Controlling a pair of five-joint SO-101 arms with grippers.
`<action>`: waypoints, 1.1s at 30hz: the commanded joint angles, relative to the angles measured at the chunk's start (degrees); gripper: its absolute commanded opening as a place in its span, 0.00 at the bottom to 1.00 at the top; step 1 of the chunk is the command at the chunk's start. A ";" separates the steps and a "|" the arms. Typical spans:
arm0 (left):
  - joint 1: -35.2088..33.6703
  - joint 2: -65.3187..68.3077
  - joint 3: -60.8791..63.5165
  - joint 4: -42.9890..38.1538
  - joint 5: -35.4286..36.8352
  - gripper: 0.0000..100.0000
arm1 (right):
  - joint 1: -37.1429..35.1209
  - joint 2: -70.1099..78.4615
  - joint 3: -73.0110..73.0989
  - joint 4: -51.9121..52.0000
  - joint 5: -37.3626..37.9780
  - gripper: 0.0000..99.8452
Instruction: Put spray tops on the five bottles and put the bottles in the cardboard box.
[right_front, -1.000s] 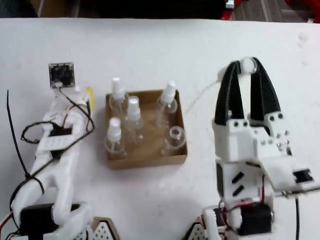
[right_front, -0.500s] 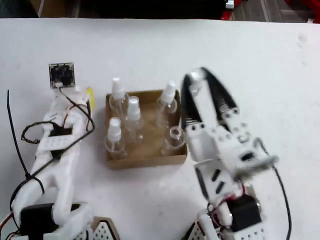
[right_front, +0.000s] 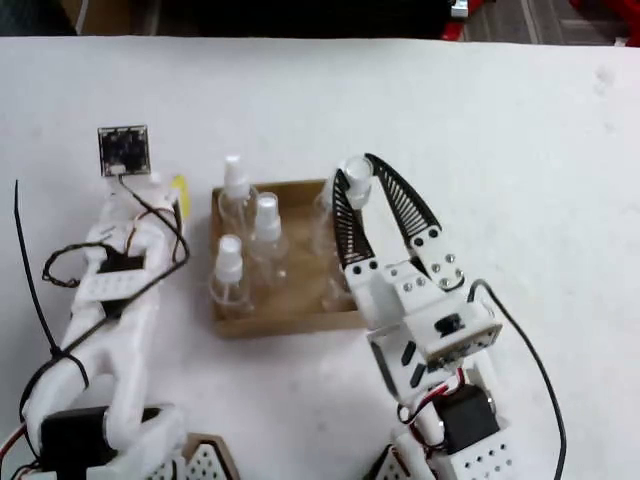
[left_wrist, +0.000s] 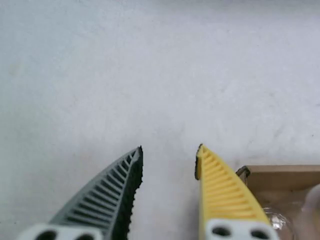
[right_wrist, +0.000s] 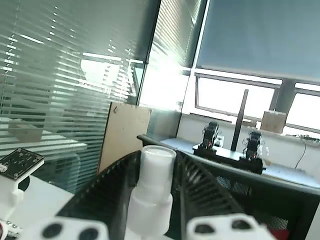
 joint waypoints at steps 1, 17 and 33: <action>-0.75 -0.31 -0.09 -1.58 0.26 0.17 | 0.75 1.36 1.32 -2.42 1.58 0.02; -0.75 -0.31 -0.09 -1.58 0.26 0.17 | 1.01 0.92 8.88 -1.98 1.32 0.02; -0.75 -0.31 -0.09 -1.67 0.26 0.17 | 4.18 -7.16 10.99 17.01 1.32 0.02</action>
